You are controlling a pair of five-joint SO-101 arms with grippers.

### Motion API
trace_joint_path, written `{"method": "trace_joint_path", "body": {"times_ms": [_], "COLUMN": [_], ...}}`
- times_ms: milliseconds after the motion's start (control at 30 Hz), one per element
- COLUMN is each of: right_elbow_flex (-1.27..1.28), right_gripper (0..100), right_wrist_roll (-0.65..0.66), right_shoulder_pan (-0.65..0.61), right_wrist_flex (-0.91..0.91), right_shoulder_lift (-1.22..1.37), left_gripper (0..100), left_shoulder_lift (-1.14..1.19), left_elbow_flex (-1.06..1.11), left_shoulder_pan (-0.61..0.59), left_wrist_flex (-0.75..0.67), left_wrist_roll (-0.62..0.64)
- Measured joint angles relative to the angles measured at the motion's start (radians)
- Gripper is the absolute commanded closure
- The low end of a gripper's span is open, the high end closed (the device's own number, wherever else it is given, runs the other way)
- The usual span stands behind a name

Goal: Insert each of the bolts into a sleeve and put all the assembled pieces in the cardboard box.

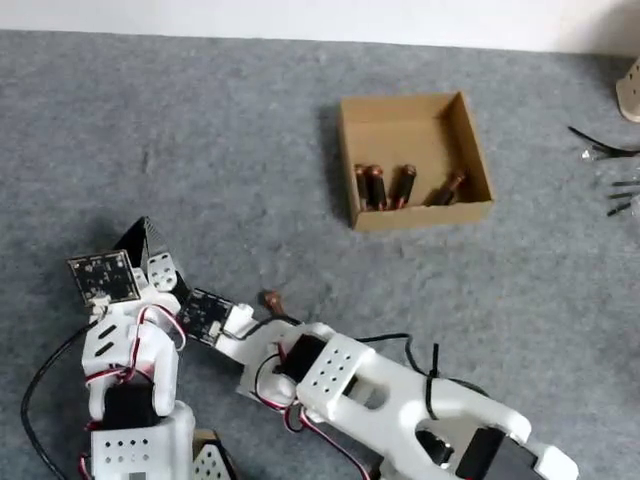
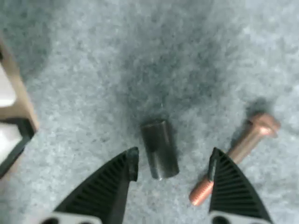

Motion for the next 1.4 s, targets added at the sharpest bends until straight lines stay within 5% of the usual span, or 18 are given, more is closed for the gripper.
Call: {"method": "trace_joint_path", "body": {"times_ms": [867, 1100, 1400], "right_elbow_flex": [-0.061, -0.063, -0.061], "right_gripper": [78.8, 99.8, 99.5], "right_wrist_roll": [0.044, 0.048, 0.058], "right_shoulder_pan": [-0.037, -0.012, 0.052], "right_wrist_flex": [0.009, 0.009, -0.018], "right_shoulder_lift": [0.207, 0.207, 0.213], "left_gripper": [99, 99, 99], "left_shoulder_lift": [0.000, -0.002, -0.012], "left_elbow_flex": [0.000, 0.000, -0.002], "left_shoulder_pan": [-0.051, -0.054, -0.054], "left_wrist_flex": [0.000, -0.002, -0.011], "left_wrist_roll": [0.006, 0.006, 0.006]}}
